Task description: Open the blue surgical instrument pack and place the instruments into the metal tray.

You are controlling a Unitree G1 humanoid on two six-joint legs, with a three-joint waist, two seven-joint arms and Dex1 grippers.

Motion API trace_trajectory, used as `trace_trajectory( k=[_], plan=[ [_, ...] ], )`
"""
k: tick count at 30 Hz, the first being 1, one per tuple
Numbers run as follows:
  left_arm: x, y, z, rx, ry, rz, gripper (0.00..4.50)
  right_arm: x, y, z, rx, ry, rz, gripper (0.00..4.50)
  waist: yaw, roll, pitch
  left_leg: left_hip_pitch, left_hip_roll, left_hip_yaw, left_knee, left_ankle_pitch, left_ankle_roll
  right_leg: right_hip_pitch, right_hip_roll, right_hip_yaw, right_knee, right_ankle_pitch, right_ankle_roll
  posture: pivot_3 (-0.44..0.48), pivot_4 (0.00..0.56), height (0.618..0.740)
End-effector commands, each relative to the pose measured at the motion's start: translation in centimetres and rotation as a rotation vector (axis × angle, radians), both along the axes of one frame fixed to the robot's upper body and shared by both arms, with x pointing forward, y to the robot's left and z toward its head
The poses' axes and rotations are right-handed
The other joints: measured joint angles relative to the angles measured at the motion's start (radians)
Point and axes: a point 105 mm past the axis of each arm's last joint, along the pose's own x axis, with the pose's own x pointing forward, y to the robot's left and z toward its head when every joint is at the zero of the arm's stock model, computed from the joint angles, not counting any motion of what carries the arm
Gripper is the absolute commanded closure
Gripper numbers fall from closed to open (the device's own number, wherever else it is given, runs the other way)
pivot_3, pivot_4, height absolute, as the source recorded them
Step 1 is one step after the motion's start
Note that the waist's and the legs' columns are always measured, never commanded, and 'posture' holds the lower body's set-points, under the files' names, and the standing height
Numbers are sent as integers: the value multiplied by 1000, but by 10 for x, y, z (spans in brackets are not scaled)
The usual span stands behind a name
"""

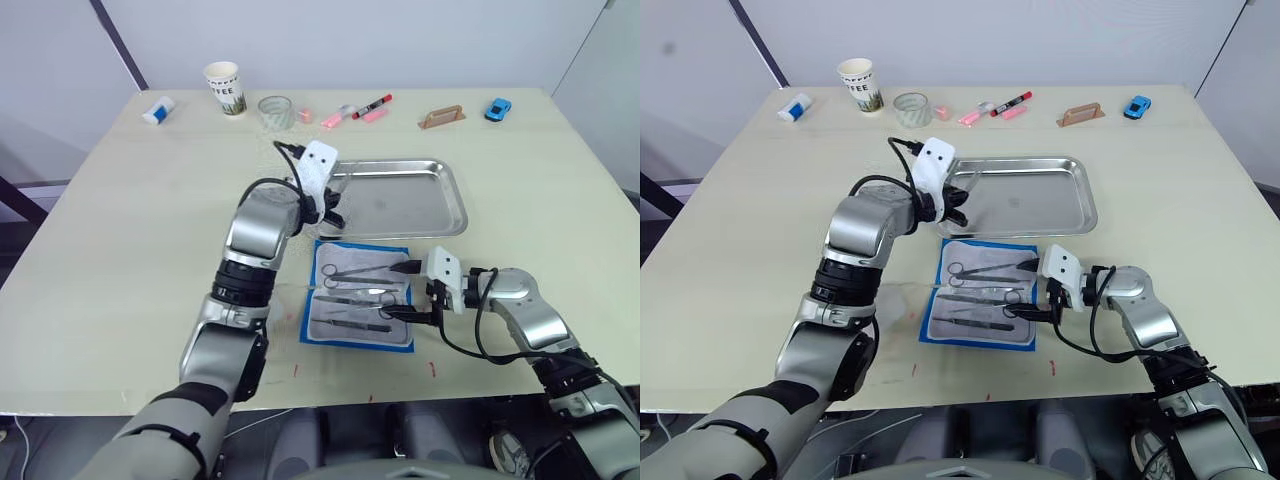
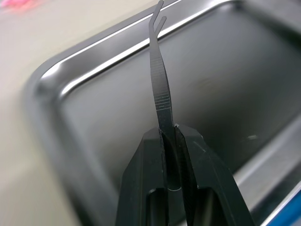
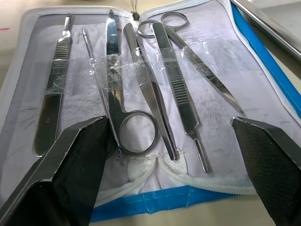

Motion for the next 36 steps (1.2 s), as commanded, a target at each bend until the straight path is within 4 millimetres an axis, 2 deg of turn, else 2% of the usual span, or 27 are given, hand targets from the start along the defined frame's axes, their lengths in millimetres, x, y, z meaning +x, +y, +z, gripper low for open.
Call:
trace_trajectory(
  k=[1, 13, 18, 20, 23, 27, 32, 36],
  plan=[
    [3, 3, 7, -42, -20, 49, 4472, -12, -7, -48, -121, 127, -56, 0, 1, 0, 0, 0, 0, 0, 0, 0, 0, 0, 0, 0, 0, 0, 0, 0, 150, 740],
    [18, 0, -12, -85, 37, 78, 4472, -11, -5, -48, -117, 124, -57, 0, 0, 0, -1, 1, 0, 1, -1, 0, 0, 0, 0, 2, 0, 0, 0, 0, 150, 740],
    [23, -2, -4, -105, 10, 79, 2353, -12, -3, -48, -113, 126, -57, 0, -1, 0, -1, 2, 0, 1, -1, 0, 0, 0, 0, 2, 0, 0, 0, 0, 150, 740],
    [24, -2, 0, -97, -4, 76, 1223, -12, -3, -48, -112, 126, -57, 0, -1, 0, -1, 2, 0, 1, -2, 0, 0, 0, 1, 3, 0, 0, 0, 0, 150, 740],
    [24, 2, 9, -85, -36, 76, 44, -12, -3, -48, -113, 126, -56, 0, -1, 0, -1, 3, 0, 2, -2, 0, -1, 0, 1, 4, 0, 0, 0, 0, 150, 740],
    [20, 1, 21, -96, -63, 49, 44, -13, -4, -48, -114, 127, -56, 0, -1, -1, -1, 3, 0, 2, -3, 0, -1, 0, 1, 4, 0, 0, 0, 0, 150, 740],
    [14, 0, 49, -158, -160, -41, 44, -12, -2, -49, -110, 131, -56, 0, -1, 0, -1, 4, 0, 3, -3, 1, -2, 0, 1, 5, 0, 0, 0, 0, 150, 740],
    [12, 11, 47, -139, -193, -124, 44, -13, 0, -49, -106, 132, -53, 0, -3, 0, -1, 5, 0, 3, -3, 2, -4, 0, 1, 6, 0, 0, 0, 0, 150, 740]
  ],
)
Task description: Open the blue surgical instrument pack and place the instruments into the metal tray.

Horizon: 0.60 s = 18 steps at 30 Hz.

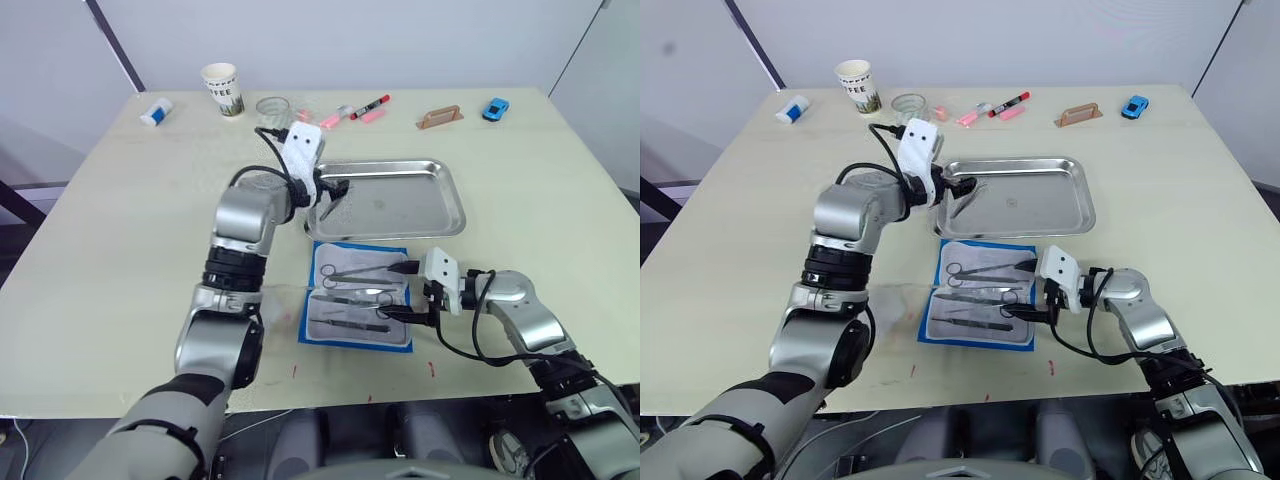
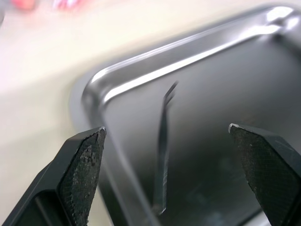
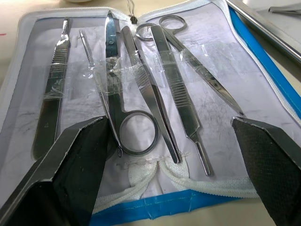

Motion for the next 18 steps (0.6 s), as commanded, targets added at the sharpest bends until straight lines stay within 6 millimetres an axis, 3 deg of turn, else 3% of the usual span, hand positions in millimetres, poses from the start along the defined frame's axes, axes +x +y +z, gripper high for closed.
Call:
trace_trajectory(
  k=[1, 5, 10, 18],
  plan=[
    [-6, 8, 17, 8, -127, -127, 44, -13, -4, -48, -124, 134, -42, 0, -1, 0, 0, 1, 0, 0, -1, 0, 0, 0, 1, 1, 0, 0, 0, 0, 150, 740],
    [-16, 16, 21, 8, -196, -312, 44, -12, -2, -48, -120, 133, -41, 0, 0, 0, 0, 3, 0, -1, -2, 0, -1, 0, 1, 3, 0, 0, -1, 0, 150, 740],
    [-39, 32, 19, 150, -220, -617, 44, -11, -3, -48, -120, 132, -44, 0, -1, 0, 0, 3, 0, 0, -2, 0, 0, 0, 3, 4, -1, 0, -1, 0, 150, 740],
    [-59, 48, -3, 355, -132, -908, 44, -11, -4, -48, -120, 133, -48, 0, 0, 0, 0, 3, 0, 0, -2, -3, 4, 0, 4, 4, -1, 0, -2, 0, 150, 740]
  ],
)
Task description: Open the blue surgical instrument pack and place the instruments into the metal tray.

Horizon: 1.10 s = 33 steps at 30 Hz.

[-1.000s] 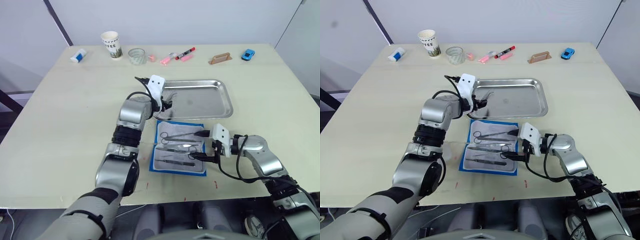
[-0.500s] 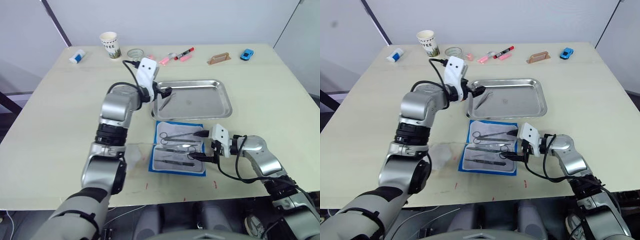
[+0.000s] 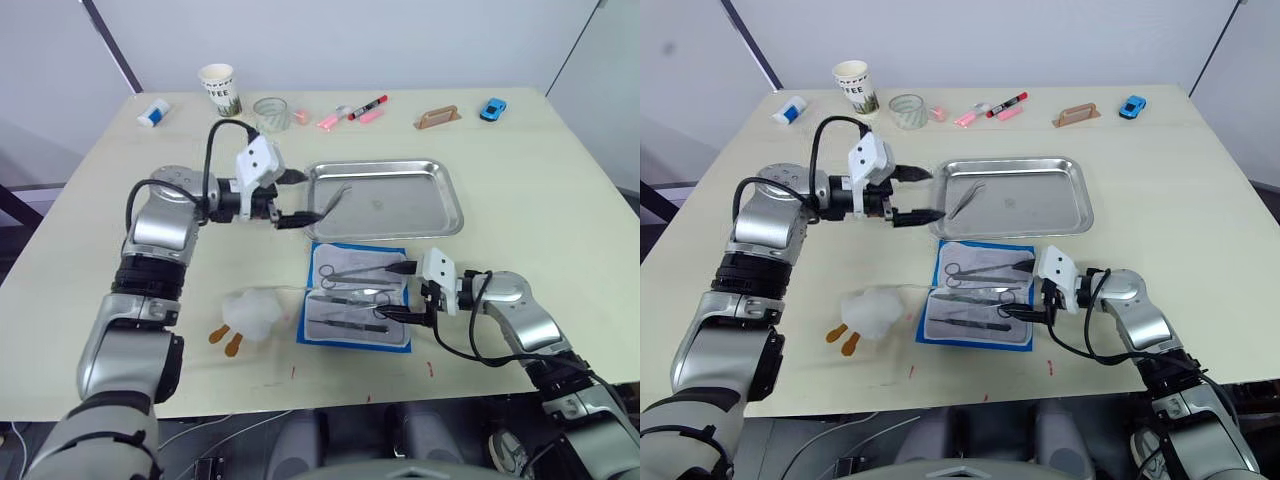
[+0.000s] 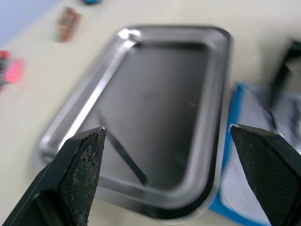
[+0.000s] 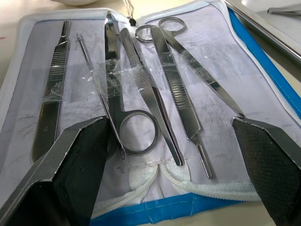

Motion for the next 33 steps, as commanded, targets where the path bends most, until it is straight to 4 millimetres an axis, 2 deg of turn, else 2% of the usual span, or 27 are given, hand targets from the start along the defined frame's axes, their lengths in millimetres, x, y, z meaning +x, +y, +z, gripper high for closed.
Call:
trace_trajectory(
  k=[1, 5, 13, 23, 33],
  plan=[
    [-6, -1, 8, 68, -34, -107, 44, -11, -8, -48, -132, 130, -47, 0, 0, 0, 0, 0, 0, 0, 0, 0, 0, 0, 0, 0, 0, 0, 0, 0, 150, 740],
    [-9, -5, -7, 147, -11, -161, 44, -10, -9, -47, -133, 129, -53, 0, 0, 0, 0, 0, 0, 0, 0, 0, 0, 0, 0, 0, 0, 0, 0, 0, 150, 740],
    [-13, -30, -29, 134, 44, -150, 44, -10, -11, -47, -133, 128, -62, 0, 0, 0, 0, 0, 0, -1, 0, 0, 0, 0, 0, 0, 0, 0, 0, 0, 150, 740],
    [-15, -37, -45, 166, 67, -100, 44, -10, -9, -47, -131, 126, -60, 0, 0, -1, 0, 0, 0, -2, 0, 0, 0, 0, 1, 1, 0, 0, 0, 0, 150, 740],
    [-17, -49, -51, 147, 73, -103, 44, -10, -6, -46, -129, 123, -54, 0, 0, 0, 0, 0, 0, -2, 0, 0, 0, 0, 1, 1, 0, 0, 0, 0, 150, 740]
  ],
)
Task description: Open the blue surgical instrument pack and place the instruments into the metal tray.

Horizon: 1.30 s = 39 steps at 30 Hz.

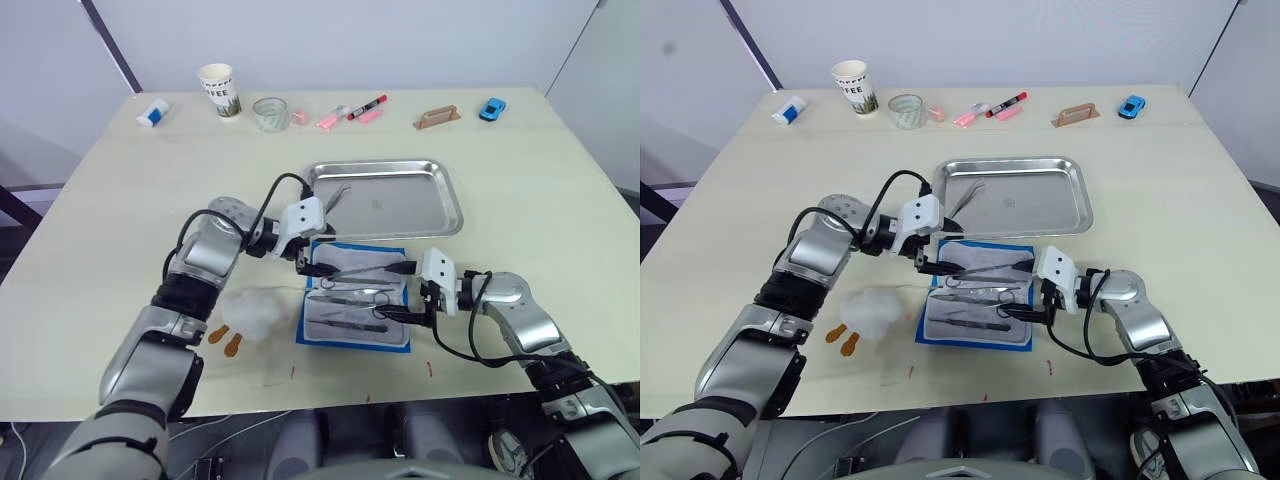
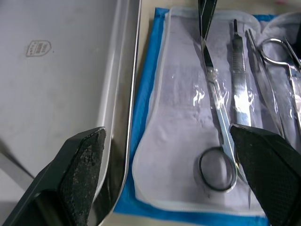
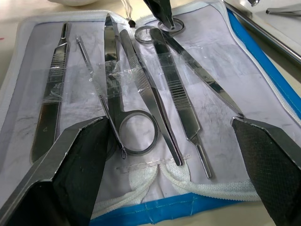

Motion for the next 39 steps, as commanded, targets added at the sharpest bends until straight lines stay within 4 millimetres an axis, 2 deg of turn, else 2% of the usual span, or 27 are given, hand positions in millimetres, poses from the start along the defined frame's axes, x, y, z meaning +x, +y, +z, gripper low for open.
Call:
trace_trajectory(
  k=[1, 14, 23, 35, 39],
  plan=[
    [-5, -7, 6, -3, -19, -39, 44, -10, -6, -46, -132, 125, -49, 0, 0, 0, 0, 0, 0, 0, 0, 0, 0, 0, 0, 0, 0, 0, 0, 0, 150, 740],
    [-7, -5, -5, 46, -15, -31, 44, -10, -6, -46, -129, 122, -49, 0, 0, 0, 0, 0, 0, 0, 0, 0, 0, 0, 1, 1, 0, 0, 0, 0, 150, 740],
    [2, -2, -12, 92, -39, 39, 44, -9, -5, -46, -127, 121, -50, 0, 0, 0, 0, 1, 0, -1, 0, 0, 0, 0, 1, 2, 0, 0, 0, 0, 150, 740],
    [-7, -12, -10, 74, 33, -41, 44, -10, -3, -46, -124, 121, -51, 0, 0, 0, 0, 2, 0, -1, -1, 0, 0, 0, 2, 3, 0, 0, 0, 0, 150, 740],
    [-5, -12, -12, 119, 28, -85, 44, -9, -3, -46, -126, 122, -50, 0, 0, 0, 0, 2, 0, -1, -1, 0, 0, 0, 2, 3, 0, 0, 0, 0, 150, 740]
  ],
)
